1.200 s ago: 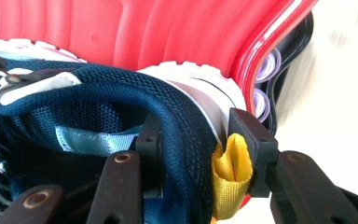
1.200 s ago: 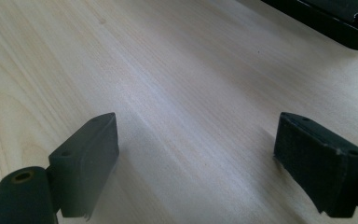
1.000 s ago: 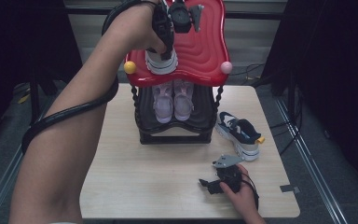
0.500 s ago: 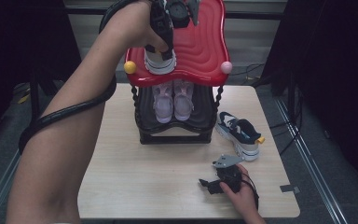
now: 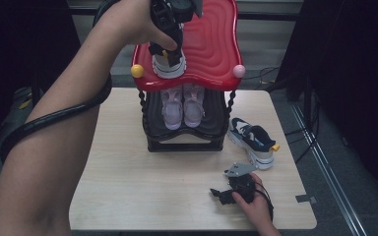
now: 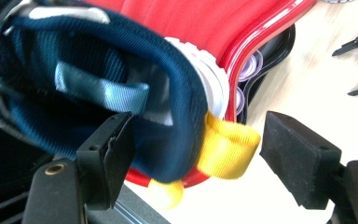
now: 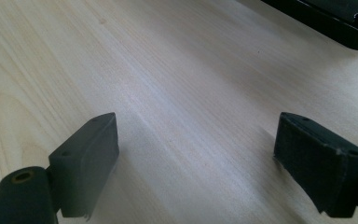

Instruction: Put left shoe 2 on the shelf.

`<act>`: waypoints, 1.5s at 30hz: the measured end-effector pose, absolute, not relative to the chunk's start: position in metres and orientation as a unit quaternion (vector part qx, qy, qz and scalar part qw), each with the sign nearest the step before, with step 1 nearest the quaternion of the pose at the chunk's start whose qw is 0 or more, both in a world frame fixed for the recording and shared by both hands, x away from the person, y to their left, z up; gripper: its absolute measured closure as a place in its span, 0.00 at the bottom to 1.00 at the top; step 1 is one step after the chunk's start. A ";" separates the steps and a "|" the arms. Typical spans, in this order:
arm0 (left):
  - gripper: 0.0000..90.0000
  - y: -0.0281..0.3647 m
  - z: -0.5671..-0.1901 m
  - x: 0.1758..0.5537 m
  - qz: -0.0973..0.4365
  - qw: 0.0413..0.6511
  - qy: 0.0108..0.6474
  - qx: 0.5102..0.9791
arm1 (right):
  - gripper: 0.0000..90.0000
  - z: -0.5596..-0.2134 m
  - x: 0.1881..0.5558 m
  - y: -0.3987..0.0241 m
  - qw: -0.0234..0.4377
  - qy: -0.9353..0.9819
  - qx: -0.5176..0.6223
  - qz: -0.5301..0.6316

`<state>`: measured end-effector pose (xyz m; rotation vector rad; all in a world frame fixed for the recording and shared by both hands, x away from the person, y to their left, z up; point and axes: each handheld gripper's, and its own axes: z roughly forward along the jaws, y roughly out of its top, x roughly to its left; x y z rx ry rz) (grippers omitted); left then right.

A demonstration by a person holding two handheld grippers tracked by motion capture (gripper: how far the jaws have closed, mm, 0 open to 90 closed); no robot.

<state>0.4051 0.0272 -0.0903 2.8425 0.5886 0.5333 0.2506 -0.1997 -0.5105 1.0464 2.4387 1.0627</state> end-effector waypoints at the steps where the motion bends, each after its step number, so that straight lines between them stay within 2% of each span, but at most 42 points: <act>1: 0.28 0.031 -0.087 0.404 0.172 0.093 0.203 0.959 | 0.15 -0.511 0.251 -0.200 0.141 0.845 0.362 0.368; 21: 0.26 0.064 -0.093 0.393 0.118 0.070 0.239 0.961 | 0.15 -0.511 0.251 -0.200 0.141 0.845 0.362 0.368; 45: 0.26 0.132 -0.134 0.365 0.089 0.067 0.269 0.957 | 0.15 -0.510 0.251 -0.200 0.141 0.845 0.363 0.368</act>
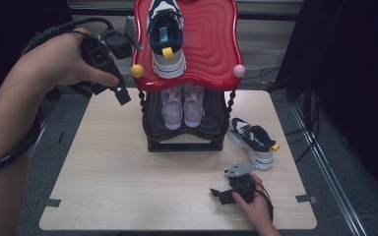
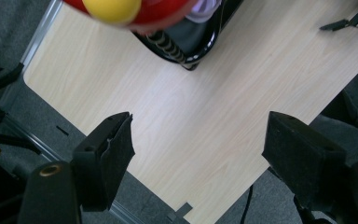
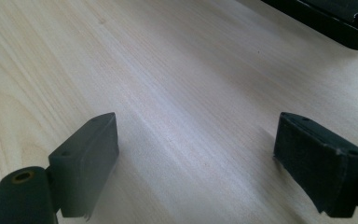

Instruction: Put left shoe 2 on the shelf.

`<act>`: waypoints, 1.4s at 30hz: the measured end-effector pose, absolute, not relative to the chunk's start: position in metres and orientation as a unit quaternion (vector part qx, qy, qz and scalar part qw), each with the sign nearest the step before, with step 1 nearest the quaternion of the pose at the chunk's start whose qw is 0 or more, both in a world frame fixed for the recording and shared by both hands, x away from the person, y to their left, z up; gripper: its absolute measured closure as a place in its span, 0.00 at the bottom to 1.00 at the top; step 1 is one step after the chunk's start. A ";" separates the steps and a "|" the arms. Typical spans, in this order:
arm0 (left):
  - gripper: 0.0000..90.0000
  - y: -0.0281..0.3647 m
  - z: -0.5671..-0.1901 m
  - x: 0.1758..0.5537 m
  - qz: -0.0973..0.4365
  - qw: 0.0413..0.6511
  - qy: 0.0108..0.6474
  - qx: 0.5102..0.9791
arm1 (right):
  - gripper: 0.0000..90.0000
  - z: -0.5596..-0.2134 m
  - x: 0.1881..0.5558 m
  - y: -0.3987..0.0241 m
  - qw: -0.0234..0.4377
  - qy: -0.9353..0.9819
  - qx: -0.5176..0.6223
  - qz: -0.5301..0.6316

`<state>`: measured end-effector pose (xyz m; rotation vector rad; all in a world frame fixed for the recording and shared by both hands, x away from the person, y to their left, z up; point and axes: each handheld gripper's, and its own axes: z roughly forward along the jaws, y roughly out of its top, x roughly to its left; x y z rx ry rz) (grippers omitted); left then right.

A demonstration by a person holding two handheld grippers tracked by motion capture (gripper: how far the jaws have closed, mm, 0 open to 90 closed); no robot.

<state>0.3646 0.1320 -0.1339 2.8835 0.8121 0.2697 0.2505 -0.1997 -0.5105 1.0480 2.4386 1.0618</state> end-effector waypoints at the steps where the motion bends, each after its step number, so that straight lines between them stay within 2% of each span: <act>1: 0.26 0.137 -0.139 0.363 0.087 0.064 0.270 0.957 | 0.15 -0.510 0.250 -0.200 0.141 0.845 0.363 0.367; 26: 0.26 0.160 -0.235 0.359 0.033 0.058 0.282 0.957 | 0.15 -0.510 0.251 -0.200 0.141 0.844 0.363 0.368; 42: 0.27 0.174 -0.314 0.356 -0.003 0.052 0.298 0.953 | 0.15 -0.510 0.251 -0.200 0.143 0.844 0.362 0.369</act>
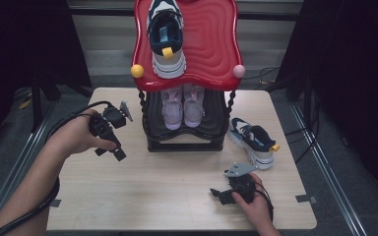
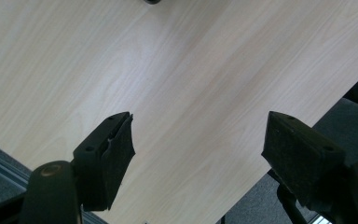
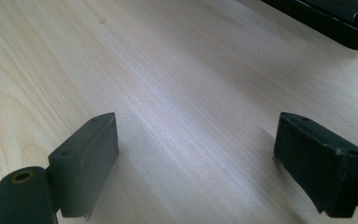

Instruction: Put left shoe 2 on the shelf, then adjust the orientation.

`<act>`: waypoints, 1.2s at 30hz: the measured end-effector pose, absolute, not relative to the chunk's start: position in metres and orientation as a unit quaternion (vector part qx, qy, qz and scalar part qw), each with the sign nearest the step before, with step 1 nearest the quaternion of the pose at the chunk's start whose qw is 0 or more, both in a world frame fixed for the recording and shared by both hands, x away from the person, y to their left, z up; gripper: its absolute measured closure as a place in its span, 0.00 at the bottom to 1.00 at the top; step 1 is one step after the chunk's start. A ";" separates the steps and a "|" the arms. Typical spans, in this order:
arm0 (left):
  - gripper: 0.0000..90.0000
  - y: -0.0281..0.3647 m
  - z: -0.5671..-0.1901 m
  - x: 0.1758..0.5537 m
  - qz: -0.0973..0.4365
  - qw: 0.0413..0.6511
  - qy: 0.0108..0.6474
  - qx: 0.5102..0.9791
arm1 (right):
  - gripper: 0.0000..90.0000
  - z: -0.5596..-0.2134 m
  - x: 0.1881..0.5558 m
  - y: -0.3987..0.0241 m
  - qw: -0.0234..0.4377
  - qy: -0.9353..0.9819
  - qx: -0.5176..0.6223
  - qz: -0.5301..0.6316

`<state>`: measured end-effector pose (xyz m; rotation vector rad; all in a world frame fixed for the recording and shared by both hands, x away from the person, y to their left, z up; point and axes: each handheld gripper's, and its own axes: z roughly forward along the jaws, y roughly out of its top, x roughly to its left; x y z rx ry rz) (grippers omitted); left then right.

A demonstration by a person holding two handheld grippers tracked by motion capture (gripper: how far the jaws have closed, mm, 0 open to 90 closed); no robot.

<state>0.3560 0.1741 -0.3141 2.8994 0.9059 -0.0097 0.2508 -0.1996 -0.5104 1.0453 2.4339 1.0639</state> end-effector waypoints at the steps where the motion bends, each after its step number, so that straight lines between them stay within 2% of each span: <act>1: 0.27 0.174 -0.319 0.356 -0.005 0.052 0.297 0.953 | 0.15 -0.510 0.251 -0.200 0.142 0.844 0.363 0.369; 20: 0.25 0.169 -0.407 0.352 -0.038 0.054 0.301 0.951 | 0.15 -0.510 0.251 -0.200 0.142 0.845 0.363 0.368; 36: 0.22 0.167 -0.452 0.344 0.015 0.139 0.316 0.938 | 0.15 -0.510 0.251 -0.200 0.142 0.845 0.362 0.368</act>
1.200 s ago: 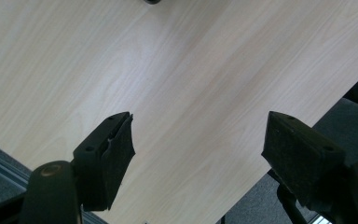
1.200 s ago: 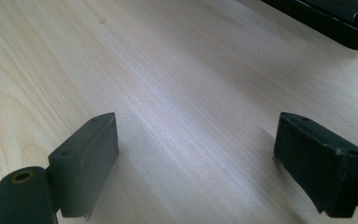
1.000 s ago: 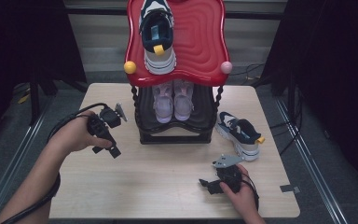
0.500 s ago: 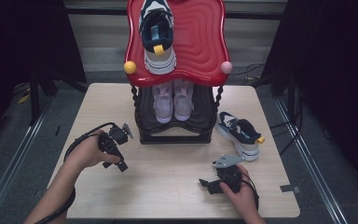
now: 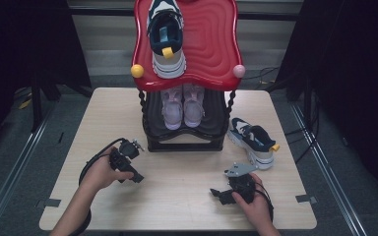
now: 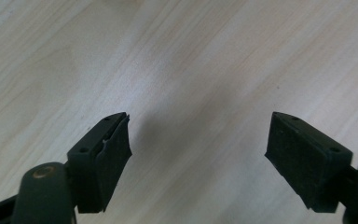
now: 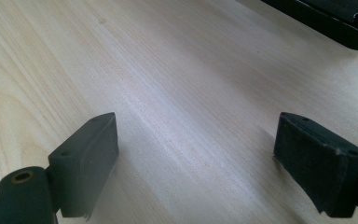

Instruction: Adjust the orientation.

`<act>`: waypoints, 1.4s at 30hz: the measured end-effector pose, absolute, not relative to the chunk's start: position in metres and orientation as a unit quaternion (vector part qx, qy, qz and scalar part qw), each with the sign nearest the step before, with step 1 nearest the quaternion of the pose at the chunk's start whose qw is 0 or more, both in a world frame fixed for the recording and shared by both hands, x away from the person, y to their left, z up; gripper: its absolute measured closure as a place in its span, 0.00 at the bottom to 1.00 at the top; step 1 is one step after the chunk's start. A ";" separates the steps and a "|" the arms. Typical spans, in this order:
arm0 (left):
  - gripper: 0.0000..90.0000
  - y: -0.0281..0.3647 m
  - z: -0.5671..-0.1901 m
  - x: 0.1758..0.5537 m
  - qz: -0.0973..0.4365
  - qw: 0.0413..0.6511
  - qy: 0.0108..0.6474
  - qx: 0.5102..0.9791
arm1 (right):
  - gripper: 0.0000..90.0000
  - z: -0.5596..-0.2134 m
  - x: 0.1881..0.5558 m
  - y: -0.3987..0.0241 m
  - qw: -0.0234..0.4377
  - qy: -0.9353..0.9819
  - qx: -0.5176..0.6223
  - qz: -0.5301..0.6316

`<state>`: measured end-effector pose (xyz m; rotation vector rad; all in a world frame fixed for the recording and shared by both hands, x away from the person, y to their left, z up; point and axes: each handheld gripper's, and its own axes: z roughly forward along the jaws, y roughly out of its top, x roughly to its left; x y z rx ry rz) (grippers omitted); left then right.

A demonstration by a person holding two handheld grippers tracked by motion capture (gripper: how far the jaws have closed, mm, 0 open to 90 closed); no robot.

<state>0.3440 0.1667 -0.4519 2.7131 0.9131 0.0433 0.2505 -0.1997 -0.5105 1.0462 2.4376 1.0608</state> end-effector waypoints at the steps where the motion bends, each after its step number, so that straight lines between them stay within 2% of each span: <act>1: 0.22 0.167 -0.452 0.344 0.015 0.139 0.316 0.938 | 0.15 -0.510 0.251 -0.200 0.142 0.845 0.362 0.368; 10: 0.22 0.168 -0.479 0.337 0.049 0.196 0.342 0.918 | 0.15 -0.510 0.251 -0.200 0.141 0.845 0.363 0.368; 13: 0.19 0.170 -0.483 0.335 0.060 0.213 0.352 0.909 | 0.15 -0.510 0.251 -0.200 0.141 0.845 0.363 0.368; 18: 0.16 0.173 -0.493 0.322 0.100 0.278 0.372 0.880 | 0.15 -0.511 0.251 -0.200 0.141 0.845 0.362 0.368; 22: 0.10 0.176 -0.500 0.317 0.119 0.309 0.366 0.869 | 0.15 -0.510 0.251 -0.200 0.141 0.845 0.363 0.368; 24: 0.06 0.176 -0.502 0.316 0.122 0.312 0.368 0.868 | 0.14 -0.510 0.251 -0.200 0.141 0.845 0.363 0.367; 31: 0.00 0.177 -0.507 0.313 0.134 0.333 0.373 0.856 | 0.14 -0.510 0.250 -0.199 0.140 0.846 0.362 0.365; 42: 0.00 0.179 -0.510 0.310 0.141 0.347 0.372 0.849 | 0.15 -0.510 0.249 -0.200 0.137 0.849 0.354 0.368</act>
